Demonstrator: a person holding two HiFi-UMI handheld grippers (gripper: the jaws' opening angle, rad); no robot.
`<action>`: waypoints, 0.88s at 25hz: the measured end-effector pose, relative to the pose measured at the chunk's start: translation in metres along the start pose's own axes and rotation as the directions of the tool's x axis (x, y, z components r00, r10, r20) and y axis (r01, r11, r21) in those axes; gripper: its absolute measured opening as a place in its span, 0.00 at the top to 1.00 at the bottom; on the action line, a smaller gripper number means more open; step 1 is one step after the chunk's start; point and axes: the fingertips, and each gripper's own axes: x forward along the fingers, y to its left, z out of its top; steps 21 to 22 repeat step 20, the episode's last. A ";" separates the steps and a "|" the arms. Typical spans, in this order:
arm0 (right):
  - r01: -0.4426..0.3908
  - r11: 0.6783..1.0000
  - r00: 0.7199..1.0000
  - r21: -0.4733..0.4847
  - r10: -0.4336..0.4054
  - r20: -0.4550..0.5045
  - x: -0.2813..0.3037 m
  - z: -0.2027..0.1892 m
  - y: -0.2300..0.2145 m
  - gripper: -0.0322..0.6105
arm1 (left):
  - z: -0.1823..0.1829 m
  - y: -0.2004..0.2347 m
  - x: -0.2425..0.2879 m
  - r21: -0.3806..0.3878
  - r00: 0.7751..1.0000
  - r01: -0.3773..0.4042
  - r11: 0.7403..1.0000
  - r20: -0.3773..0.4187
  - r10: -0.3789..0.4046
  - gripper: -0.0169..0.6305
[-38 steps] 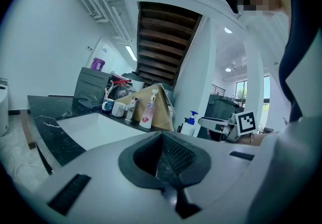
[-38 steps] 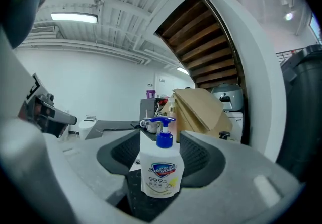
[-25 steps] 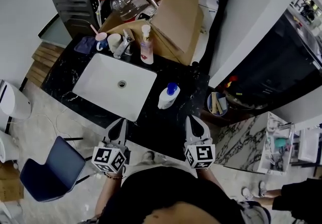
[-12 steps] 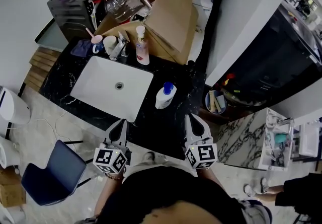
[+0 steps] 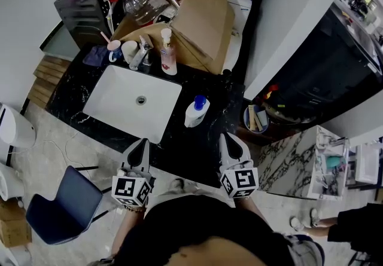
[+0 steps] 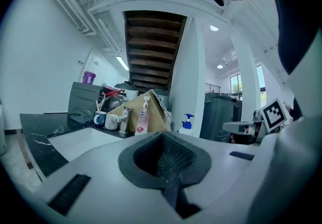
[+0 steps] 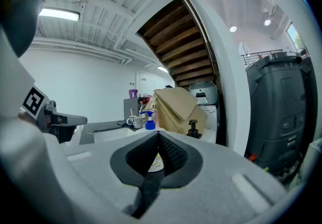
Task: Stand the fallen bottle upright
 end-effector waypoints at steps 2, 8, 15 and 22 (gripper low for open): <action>0.000 1.000 1.000 -0.002 0.000 -0.006 0.000 -0.001 0.001 0.94 | 0.000 -0.001 0.001 -0.025 1.000 0.011 1.000 0.007 -0.011 0.97; -0.001 1.000 1.000 -0.008 0.001 -0.009 0.000 -0.002 0.004 0.94 | 0.000 0.002 -0.002 -0.003 1.000 0.002 1.000 0.006 -0.002 0.97; 0.002 1.000 1.000 -0.010 -0.002 -0.012 0.000 -0.002 0.003 0.94 | -0.001 0.005 -0.005 -0.016 1.000 -0.007 1.000 0.005 0.007 0.97; 0.006 1.000 1.000 -0.009 -0.006 -0.010 0.001 -0.002 0.002 0.94 | -0.001 0.004 -0.004 0.006 1.000 -0.007 1.000 0.001 0.007 0.97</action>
